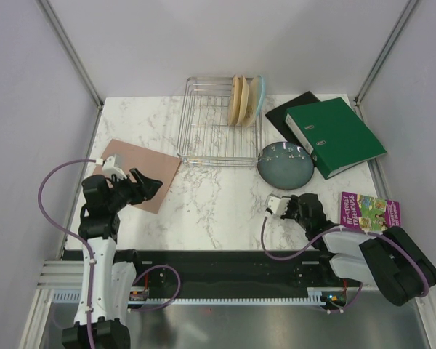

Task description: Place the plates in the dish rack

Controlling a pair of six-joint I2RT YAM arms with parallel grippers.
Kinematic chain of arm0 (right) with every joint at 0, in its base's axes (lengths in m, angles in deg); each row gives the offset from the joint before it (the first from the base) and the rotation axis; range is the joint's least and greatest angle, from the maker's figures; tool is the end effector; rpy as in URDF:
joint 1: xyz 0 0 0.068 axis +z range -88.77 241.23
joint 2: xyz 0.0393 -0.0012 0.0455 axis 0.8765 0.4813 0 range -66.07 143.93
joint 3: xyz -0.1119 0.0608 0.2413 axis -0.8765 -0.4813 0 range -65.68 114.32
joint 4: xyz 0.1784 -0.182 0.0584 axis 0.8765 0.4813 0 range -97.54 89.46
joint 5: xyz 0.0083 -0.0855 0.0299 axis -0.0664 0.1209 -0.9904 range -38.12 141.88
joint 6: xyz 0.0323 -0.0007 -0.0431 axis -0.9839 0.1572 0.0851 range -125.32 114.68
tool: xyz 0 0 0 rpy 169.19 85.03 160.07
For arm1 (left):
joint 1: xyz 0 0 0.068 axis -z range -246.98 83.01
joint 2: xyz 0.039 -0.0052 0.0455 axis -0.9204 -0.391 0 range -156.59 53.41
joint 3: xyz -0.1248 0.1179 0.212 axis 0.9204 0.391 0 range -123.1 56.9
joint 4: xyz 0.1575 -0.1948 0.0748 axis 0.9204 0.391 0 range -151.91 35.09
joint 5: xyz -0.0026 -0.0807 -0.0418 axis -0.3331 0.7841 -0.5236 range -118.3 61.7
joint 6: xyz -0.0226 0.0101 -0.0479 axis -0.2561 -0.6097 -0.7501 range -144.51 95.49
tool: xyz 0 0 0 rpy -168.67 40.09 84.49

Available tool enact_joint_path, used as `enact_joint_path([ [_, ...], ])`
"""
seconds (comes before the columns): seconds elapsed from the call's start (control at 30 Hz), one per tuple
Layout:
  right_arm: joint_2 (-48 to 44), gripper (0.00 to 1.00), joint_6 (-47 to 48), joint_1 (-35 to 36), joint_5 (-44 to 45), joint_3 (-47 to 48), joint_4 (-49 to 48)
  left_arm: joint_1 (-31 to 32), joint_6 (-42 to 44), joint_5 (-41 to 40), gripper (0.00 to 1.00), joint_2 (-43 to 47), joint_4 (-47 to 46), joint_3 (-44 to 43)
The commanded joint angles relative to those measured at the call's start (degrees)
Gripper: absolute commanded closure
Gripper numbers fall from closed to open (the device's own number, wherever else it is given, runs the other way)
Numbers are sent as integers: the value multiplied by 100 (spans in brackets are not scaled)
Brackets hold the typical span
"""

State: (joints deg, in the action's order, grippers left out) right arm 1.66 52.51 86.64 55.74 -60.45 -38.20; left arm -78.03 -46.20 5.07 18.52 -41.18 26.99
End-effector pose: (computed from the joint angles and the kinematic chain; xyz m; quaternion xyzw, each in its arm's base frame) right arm 0.1630 0.0747 0.1105 -0.5679 0.6638 -0.1638 0.4583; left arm 0.1473 0.0088 0.2581 -0.0819 0.8212 -0.2893 0.4849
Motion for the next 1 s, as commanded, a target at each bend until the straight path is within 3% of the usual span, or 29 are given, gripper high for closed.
enact_joint_path([
  [0.0, 171, 83, 414, 52, -297, -76, -353, -64, -186, 197, 27, -61, -236, 64],
  [0.3, 461, 82, 546, 61, -518, 267, -81, -64, -204, 241, 27, -53, -298, 100],
  [0.37, 505, 89, 555, 61, -518, 311, -46, -55, -213, 249, 27, -35, -306, 108],
  [0.53, 610, 95, 616, 61, -518, 434, -81, -64, -221, 267, 27, -17, -315, 126],
  [0.73, 865, 86, 722, 61, -526, 566, -169, -64, -230, 293, 27, 9, -333, 143],
  [0.8, 892, 92, 739, 52, -535, 636, -64, -64, -248, 293, 27, 0, -359, 152],
  [0.83, 892, 100, 748, 61, -526, 645, -29, -73, -248, 302, 27, 18, -351, 161],
  [0.97, 716, 100, 774, 52, -465, 654, 199, -64, -239, 293, 27, 61, -350, 161],
])
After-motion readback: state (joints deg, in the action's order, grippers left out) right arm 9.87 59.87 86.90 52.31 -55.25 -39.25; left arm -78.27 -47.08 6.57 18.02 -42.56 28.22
